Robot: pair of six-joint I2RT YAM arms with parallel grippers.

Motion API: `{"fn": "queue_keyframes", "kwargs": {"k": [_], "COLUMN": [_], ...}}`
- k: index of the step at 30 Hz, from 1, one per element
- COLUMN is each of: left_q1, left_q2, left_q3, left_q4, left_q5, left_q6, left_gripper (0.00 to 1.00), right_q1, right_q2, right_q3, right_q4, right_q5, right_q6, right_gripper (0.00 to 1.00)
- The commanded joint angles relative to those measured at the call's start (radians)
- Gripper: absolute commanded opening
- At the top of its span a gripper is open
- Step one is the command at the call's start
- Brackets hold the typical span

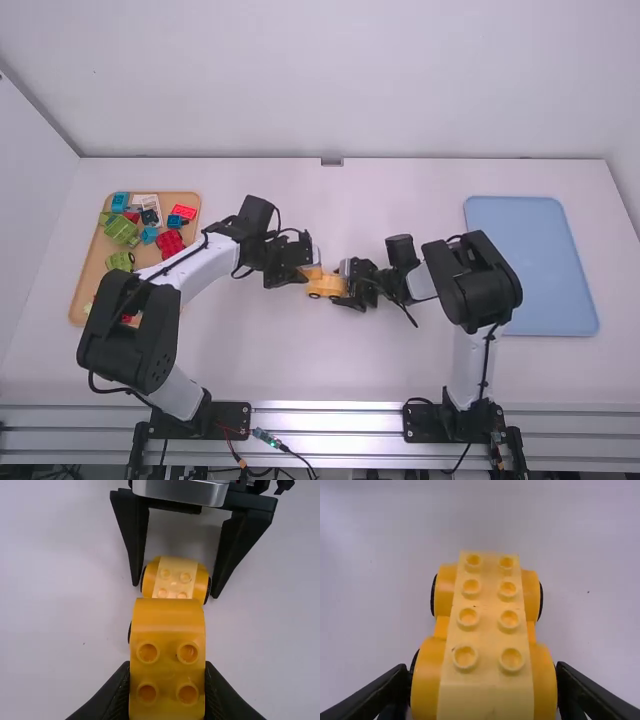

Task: Assemble lego blocks to make yellow taxi

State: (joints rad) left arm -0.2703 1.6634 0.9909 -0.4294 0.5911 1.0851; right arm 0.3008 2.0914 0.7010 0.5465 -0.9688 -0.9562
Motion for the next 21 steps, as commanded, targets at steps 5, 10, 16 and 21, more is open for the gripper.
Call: {"fn": "queue_keyframes", "kwargs": {"k": [5, 10, 16, 21], "left_q1": [-0.005, -0.005, -0.005, -0.006], "left_q2": [0.001, 0.001, 0.001, 0.001], "left_q3": [0.006, -0.002, -0.060, -0.075], "left_q4": [-0.003, 0.005, 0.108, 0.117], "left_q5": [0.030, 0.030, 0.058, 0.074], "left_q6": [0.011, 0.011, 0.004, 0.002], "left_gripper": [0.02, 0.02, 0.02, 0.02], "right_q1": [-0.001, -0.001, -0.001, -0.001], "right_q2": [0.095, 0.109, 0.109, 0.109], "right_q3": [0.025, 0.038, 0.038, 0.038], "right_q4": [0.084, 0.094, 0.092, 0.094], "right_q5": [-0.066, -0.112, -0.108, -0.111], "right_q6": [0.041, 0.039, 0.038, 0.038], "right_gripper": [0.75, 0.72, 0.61, 0.48]}}
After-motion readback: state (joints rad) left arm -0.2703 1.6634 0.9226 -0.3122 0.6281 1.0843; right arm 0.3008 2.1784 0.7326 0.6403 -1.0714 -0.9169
